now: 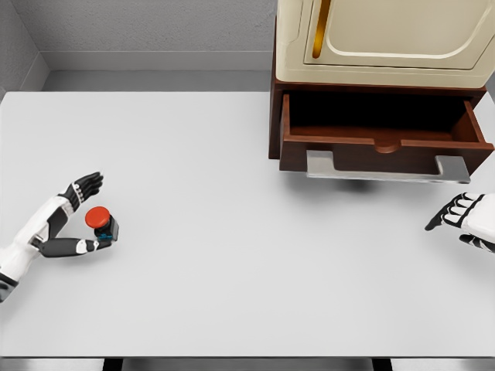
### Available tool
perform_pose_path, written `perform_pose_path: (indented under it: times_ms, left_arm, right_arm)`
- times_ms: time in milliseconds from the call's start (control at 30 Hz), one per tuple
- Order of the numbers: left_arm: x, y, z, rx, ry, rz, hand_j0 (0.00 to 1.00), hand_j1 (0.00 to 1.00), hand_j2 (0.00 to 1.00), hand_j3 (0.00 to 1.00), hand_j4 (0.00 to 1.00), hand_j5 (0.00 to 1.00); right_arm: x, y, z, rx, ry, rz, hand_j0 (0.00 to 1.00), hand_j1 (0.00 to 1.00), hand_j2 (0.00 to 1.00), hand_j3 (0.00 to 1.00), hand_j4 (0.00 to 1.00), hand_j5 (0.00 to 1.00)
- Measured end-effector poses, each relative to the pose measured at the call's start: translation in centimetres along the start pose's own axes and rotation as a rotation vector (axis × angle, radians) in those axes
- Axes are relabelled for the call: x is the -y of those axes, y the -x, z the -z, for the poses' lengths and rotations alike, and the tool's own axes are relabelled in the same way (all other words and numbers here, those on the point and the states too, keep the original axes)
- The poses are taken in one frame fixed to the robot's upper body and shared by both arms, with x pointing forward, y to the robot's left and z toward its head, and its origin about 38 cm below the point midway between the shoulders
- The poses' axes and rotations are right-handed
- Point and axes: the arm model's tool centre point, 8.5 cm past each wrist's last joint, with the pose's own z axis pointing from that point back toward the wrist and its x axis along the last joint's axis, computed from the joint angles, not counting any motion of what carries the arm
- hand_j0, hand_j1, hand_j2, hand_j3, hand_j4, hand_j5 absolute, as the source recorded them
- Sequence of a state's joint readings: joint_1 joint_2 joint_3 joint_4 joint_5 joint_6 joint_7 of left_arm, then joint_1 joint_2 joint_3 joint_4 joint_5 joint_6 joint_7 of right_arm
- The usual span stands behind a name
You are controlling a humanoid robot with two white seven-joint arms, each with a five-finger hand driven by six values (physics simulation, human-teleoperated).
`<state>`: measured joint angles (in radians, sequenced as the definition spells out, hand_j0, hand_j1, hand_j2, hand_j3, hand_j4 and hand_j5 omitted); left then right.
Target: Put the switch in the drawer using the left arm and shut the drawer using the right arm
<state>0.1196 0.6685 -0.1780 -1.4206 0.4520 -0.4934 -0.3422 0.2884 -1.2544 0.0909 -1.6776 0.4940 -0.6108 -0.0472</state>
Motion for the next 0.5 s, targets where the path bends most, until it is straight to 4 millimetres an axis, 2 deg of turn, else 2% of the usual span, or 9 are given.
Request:
perform_pose_path:
  times_ms: [100, 200, 300, 367, 500]
  left_arm:
    - [0.17, 0.30, -0.08, -0.009, 0.004, -0.001, 1.00, 1.00, 1.00, 1.00, 1.00, 1.00]
    - [0.46, 0.49, -0.09, -0.015, 0.013, -0.001, 0.91, 0.91, 0.91, 0.91, 0.91, 0.91]
    - [0.65, 0.60, -0.14, -0.019, 0.019, -0.001, 0.90, 0.90, 0.90, 0.90, 0.90, 0.90]
    - [0.71, 0.62, -0.14, -0.020, 0.022, 0.002, 0.77, 0.77, 0.77, 0.77, 0.77, 0.77]
    - [0.68, 0.61, -0.17, -0.019, 0.025, 0.007, 0.73, 0.73, 0.73, 0.73, 0.73, 0.73]
  right_arm:
    - [0.00, -0.01, 0.00, 0.000, 0.000, 0.000, 0.68, 0.68, 0.68, 0.68, 0.68, 0.68]
    - [0.00, -0.01, 0.00, 0.000, 0.000, 0.000, 0.68, 0.68, 0.68, 0.68, 0.68, 0.68]
    - [0.06, -0.12, 0.06, 0.004, 0.001, -0.002, 0.68, 0.68, 0.68, 0.68, 0.68, 0.68]
    - [0.09, -0.18, 0.10, 0.006, 0.002, -0.002, 0.68, 0.68, 0.68, 0.68, 0.68, 0.68]
    - [0.12, -0.23, 0.13, 0.008, 0.003, -0.003, 0.68, 0.68, 0.68, 0.68, 0.68, 0.68]
